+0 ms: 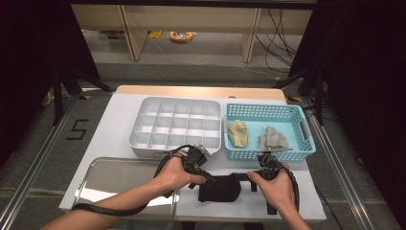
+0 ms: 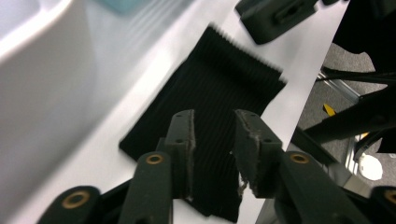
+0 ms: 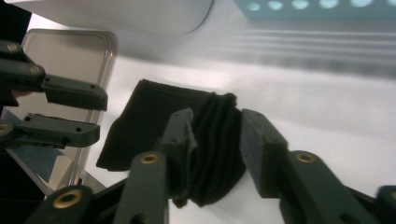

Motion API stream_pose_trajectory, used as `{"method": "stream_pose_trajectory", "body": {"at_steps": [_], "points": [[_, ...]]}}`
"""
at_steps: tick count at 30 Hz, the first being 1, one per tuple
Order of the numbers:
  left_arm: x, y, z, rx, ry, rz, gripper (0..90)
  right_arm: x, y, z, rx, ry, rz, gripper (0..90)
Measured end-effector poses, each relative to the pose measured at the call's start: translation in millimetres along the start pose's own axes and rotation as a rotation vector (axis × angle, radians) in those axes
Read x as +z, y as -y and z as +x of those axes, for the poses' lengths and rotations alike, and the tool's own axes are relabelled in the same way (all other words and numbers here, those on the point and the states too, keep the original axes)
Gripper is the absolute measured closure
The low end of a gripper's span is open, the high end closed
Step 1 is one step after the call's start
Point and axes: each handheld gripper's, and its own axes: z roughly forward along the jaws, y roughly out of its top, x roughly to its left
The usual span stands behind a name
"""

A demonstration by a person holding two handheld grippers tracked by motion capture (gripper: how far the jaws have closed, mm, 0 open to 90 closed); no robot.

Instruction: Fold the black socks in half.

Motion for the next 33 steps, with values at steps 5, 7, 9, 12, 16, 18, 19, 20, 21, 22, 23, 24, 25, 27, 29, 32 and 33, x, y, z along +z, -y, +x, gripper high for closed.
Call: {"method": "stream_pose_trajectory", "body": {"at_steps": [5, 7, 9, 12, 16, 18, 19, 20, 21, 22, 23, 24, 25, 27, 29, 32, 33], "points": [[1.9, 10.4, 8.4, -0.022, -0.008, 0.018, 72.5, 11.0, -2.1, 7.6, -0.014, 0.025, 0.029, 56.8], [3.7, 13.1, 10.9, -0.03, -0.008, 0.023, 73.0, 16.9, -2.7, 8.1, -0.038, 0.04, 0.016, 56.0], [5.7, 14.7, 12.4, -0.036, -0.012, 0.023, 73.0, 19.1, -3.1, 9.7, -0.045, 0.062, 0.05, 60.5], [7.9, 15.8, 13.2, -0.032, -0.012, 0.028, 73.0, 23.0, -1.8, 13.6, -0.067, 0.106, 0.064, 73.3], [10.1, 15.8, 12.3, -0.032, -0.011, 0.014, 73.0, 19.7, -0.5, 14.9, -0.101, 0.135, 0.047, 78.1], [11.2, 15.4, 10.4, -0.028, -0.008, 0.006, 73.1, 15.1, 0.5, 17.2, -0.095, 0.136, 0.056, 78.1], [13.3, 15.4, 8.0, -0.046, -0.004, -0.02, 73.3, 13.2, 1.0, 17.6, -0.099, 0.145, 0.047, 78.1], [12.5, 15.0, 8.7, -0.02, -0.002, -0.001, 73.6, 12.2, 1.2, 16.9, -0.111, 0.143, 0.046, 78.0], [14.3, 15.1, 6.4, -0.038, 0.001, -0.017, 74.0, 10.8, 1.8, 17.0, -0.104, 0.149, 0.049, 77.9], [15.9, 15.1, 6.1, -0.034, 0.006, -0.016, 74.7, 10.6, 2.6, 16.7, -0.104, 0.17, 0.042, 77.9], [16.9, 15.2, 6.3, -0.03, 0.005, -0.016, 75.5, 11.6, 3.7, 12.5, -0.139, 0.17, 0.048, 77.7], [16.5, 14.9, 8.6, 0.003, 0.003, 0.016, 76.0, 12.4, 3.7, 14.1, -0.109, 0.164, 0.05, 77.7], [19.2, 15.3, 7.5, -0.013, -0.002, 0.004, 76.5, 14.0, 6.0, 15.8, -0.081, 0.17, 0.055, 77.6], [21.9, 16.1, 8.6, 0.007, -0.014, 0.022, 77.0, 15.8, 6.4, 15.2, -0.094, 0.176, 0.061, 77.4], [24.3, 16.7, 8.8, 0.011, -0.029, 0.032, 77.8, 20.1, 7.1, 7.9, -0.174, 0.203, 0.028, 77.0], [28.6, 17.6, 8.3, 0.013, -0.047, 0.037, 78.6, 20.4, 6.8, 10.2, -0.126, 0.202, 0.057, 74.9], [30.0, 18.1, 7.9, 0.01, -0.05, 0.035, 78.6, 21.2, 6.4, 9.1, -0.159, 0.186, 0.029, 73.6]]}}
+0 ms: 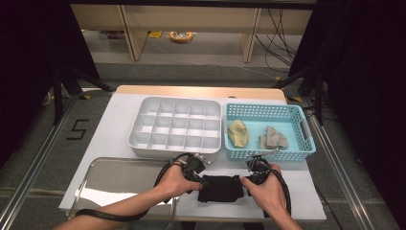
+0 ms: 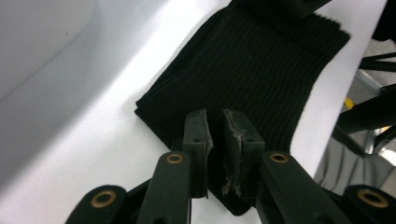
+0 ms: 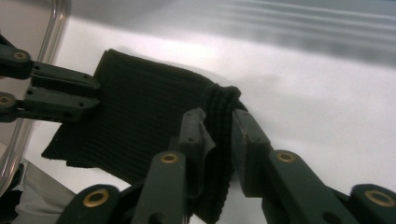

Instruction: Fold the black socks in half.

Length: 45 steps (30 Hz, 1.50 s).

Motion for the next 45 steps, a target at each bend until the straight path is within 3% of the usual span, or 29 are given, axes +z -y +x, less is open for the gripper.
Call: {"method": "stream_pose_trajectory", "body": {"at_steps": [1, 2, 3, 5, 8, 9, 10, 11, 12, 14, 15, 16, 17, 18, 20, 22, 25, 26, 27, 28, 29, 31, 35, 36, 39, 41, 45], "points": [[0.7, 0.2, -0.3, 0.001, -0.002, 0.007, 78.5, -0.3, 0.0, -0.5, -0.013, -0.005, 0.004, 72.4], [1.6, 0.4, -0.2, 0.0, -0.004, 0.004, 78.4, -3.5, -0.8, 4.0, 0.058, -0.011, 0.03, 71.1], [1.1, 0.4, -0.1, 0.0, -0.003, 0.005, 78.3, -5.5, -1.2, 1.4, 0.007, -0.015, -0.012, 70.0], [-1.1, 0.1, 0.9, -0.001, -0.005, -0.002, 77.1, -11.1, -2.4, 2.2, -0.024, -0.004, -0.047, 69.3], [-10.6, -1.1, 4.8, 0.008, -0.019, -0.026, 73.3, -19.8, -4.3, 8.9, 0.006, -0.01, -0.063, 70.1], [-14.0, -1.1, 6.1, 0.0, -0.029, -0.026, 70.6, -22.4, -4.5, 10.6, -0.013, 0.005, -0.077, 71.4], [-15.9, -0.3, 8.0, -0.014, -0.023, -0.033, 67.3, -24.5, -4.7, 15.2, 0.009, 0.002, -0.076, 74.0], [-18.2, 0.7, 9.2, -0.028, -0.027, -0.035, 64.2, -24.3, -5.8, 13.5, -0.056, 0.001, -0.091, 76.8], [-19.7, 1.9, 10.3, -0.047, -0.025, -0.038, 61.7, -23.4, -6.3, 15.7, -0.061, -0.011, -0.078, 79.4], [-20.9, 4.7, 14.1, -0.042, -0.021, -0.057, 57.5, -20.4, -6.4, 20.2, -0.058, -0.029, -0.053, 84.1], [-20.5, 5.6, 15.1, -0.056, -0.014, -0.067, 55.1, -17.6, -6.3, 25.1, -0.02, -0.058, -0.015, 86.1], [-20.4, 7.0, 17.1, -0.063, -0.022, -0.064, 54.0, -14.6, -6.3, 25.5, -0.026, -0.063, -0.009, 87.5], [-20.2, 7.9, 18.2, -0.072, -0.036, -0.054, 52.1, -10.2, -6.1, 24.6, -0.062, -0.064, 0.0, 88.8], [-19.2, 8.7, 18.9, -0.09, -0.032, -0.053, 50.0, -7.9, -6.2, 27.7, -0.044, -0.069, 0.014, 89.5], [-17.4, 10.4, 21.0, -0.132, -0.022, -0.045, 45.9, -2.4, -6.4, 28.9, -0.064, -0.071, 0.025, 90.0], [-16.7, 11.0, 21.3, -0.127, -0.041, -0.044, 46.4, 2.2, -6.9, 32.1, -0.042, -0.067, 0.045, 90.0], [-16.5, 9.3, 20.1, -0.135, -0.058, -0.052, 41.8, 6.1, -7.4, 31.7, -0.068, -0.079, 0.052, 90.0], [-15.8, 8.5, 20.0, -0.132, -0.056, -0.057, 41.7, 7.3, -7.4, 32.4, -0.068, -0.087, 0.061, 90.0], [-15.1, 7.9, 19.8, -0.135, -0.051, -0.054, 41.6, 7.2, -6.5, 36.1, -0.035, -0.085, 0.073, 90.0], [-14.1, 7.5, 19.0, -0.155, -0.039, -0.055, 41.6, 8.8, -6.6, 34.5, -0.068, -0.077, 0.068, 90.0], [-13.2, 7.2, 19.1, -0.167, -0.026, -0.054, 41.8, 9.5, -6.1, 36.4, -0.057, -0.079, 0.075, 90.0], [-10.1, 7.4, 18.1, -0.208, -0.006, -0.043, 43.8, 12.5, -5.9, 34.5, -0.096, -0.086, 0.068, 90.0], [-3.4, 9.1, 19.0, -0.237, 0.02, -0.029, 46.1, 16.3, -4.9, 35.0, -0.084, -0.086, 0.088, 90.0], [-3.0, 9.7, 20.8, -0.214, 0.029, -0.011, 47.7, 16.5, -4.6, 35.3, -0.071, -0.084, 0.102, 90.0], [0.9, 9.1, 16.4, -0.262, 0.048, -0.042, 53.0, 20.6, -3.9, 33.6, -0.083, -0.078, 0.098, 90.0], [1.7, 8.7, 15.9, -0.266, 0.052, -0.029, 57.5, 21.2, -3.4, 33.6, -0.049, -0.075, 0.123, 90.0], [0.8, 5.6, 13.9, -0.247, 0.053, -0.019, 68.7, 24.5, -2.7, 31.4, -0.04, -0.09, 0.133, 90.0]]}}
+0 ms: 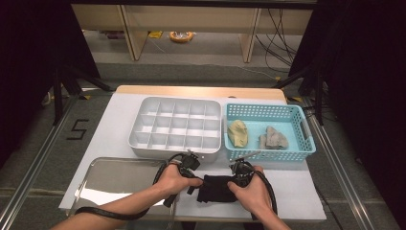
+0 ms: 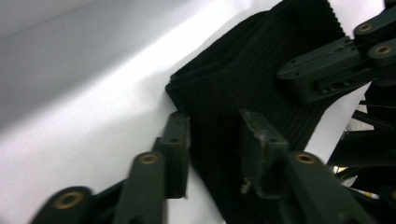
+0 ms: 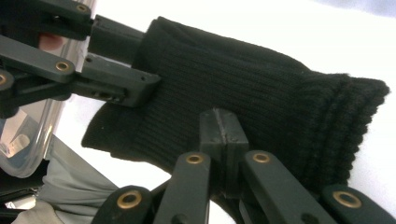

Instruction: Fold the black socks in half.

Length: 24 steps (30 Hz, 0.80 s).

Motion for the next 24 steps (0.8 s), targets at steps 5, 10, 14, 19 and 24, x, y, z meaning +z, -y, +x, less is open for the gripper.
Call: {"method": "stream_pose_trajectory", "body": {"at_steps": [5, 10, 14, 19, 24], "points": [[-9.2, -3.5, -5.6, -0.005, 0.045, -0.014, 79.7, 0.8, -0.1, 0.0, 0.0, 0.013, -0.004, 90.0], [-18.3, -7.6, -11.9, -0.011, 0.09, -0.03, 81.7, 2.6, -1.3, 1.3, 0.004, 0.009, -0.007, 90.0], [-20.3, -10.3, -14.8, -0.013, 0.102, -0.043, 81.8, 3.8, -1.9, 2.4, -0.005, 0.007, -0.017, 90.0], [-22.2, -13.0, -19.6, -0.04, 0.116, -0.061, 82.1, 5.5, -2.9, 6.1, 0.017, 0.007, -0.013, 90.0], [-25.1, -14.5, -20.2, -0.034, 0.102, -0.061, 82.4, 7.6, -4.2, 7.9, 0.006, 0.003, -0.023, 90.0]]}}
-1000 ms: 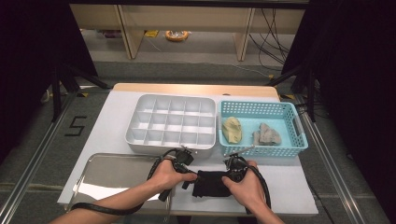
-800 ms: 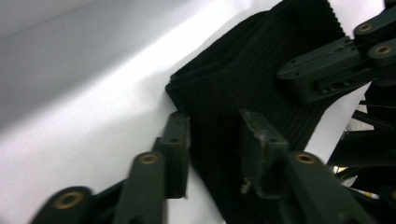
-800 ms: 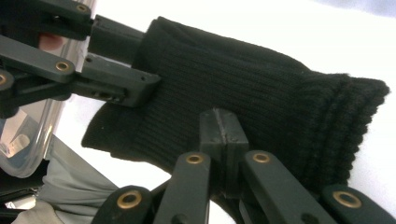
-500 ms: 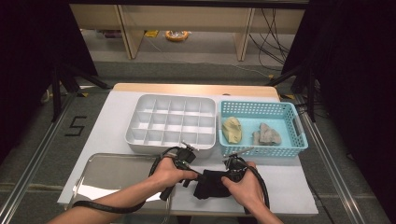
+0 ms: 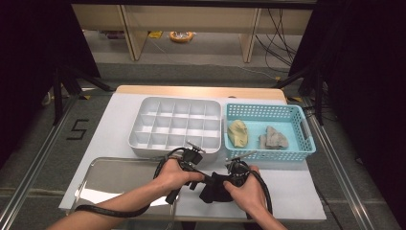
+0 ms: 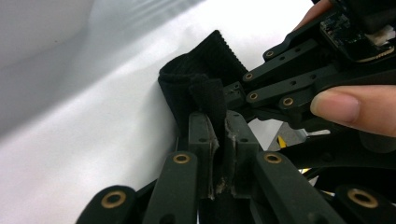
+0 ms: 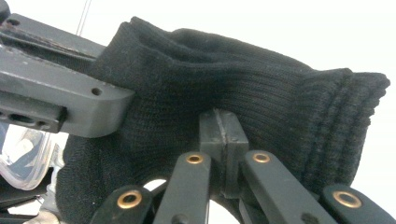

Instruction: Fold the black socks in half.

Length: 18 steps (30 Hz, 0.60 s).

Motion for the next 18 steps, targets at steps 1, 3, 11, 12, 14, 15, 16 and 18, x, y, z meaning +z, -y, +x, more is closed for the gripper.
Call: {"method": "stream_pose_trajectory", "body": {"at_steps": [1, 3, 11, 12, 14, 15, 16, 18], "points": [[-0.8, -0.1, -0.2, 0.011, -0.008, -0.002, 82.5, 0.4, -0.3, -0.4, -0.009, -0.004, -0.009, 90.0], [-3.6, -0.2, 1.6, 0.036, -0.01, 0.012, 82.5, -1.0, -0.4, -0.4, -0.006, -0.004, -0.016, 90.0], [-5.8, 0.7, 4.0, 0.032, -0.02, 0.014, 82.7, -14.4, 1.4, 2.1, 0.07, -0.011, -0.01, 90.0], [-5.4, 0.7, 3.4, 0.022, -0.018, 0.005, 82.7, -13.8, 1.4, -0.2, 0.04, -0.002, -0.015, 90.0], [-5.1, 0.5, 2.7, 0.009, -0.012, -0.012, 82.7, -9.2, 1.8, -1.8, -0.003, -0.011, -0.025, 90.0], [-6.0, 0.2, 3.3, 0.017, -0.014, -0.004, 82.8, -7.4, 2.2, -1.8, -0.006, -0.007, -0.024, 90.0], [-7.4, -0.1, 4.7, 0.034, -0.016, 0.012, 82.8, -6.0, 2.1, -0.8, 0.003, -0.008, -0.022, 90.0], [-6.2, 0.5, 3.0, 0.007, -0.014, -0.013, 82.8, -4.4, 1.4, 0.6, 0.004, -0.015, -0.012, 90.0]]}}
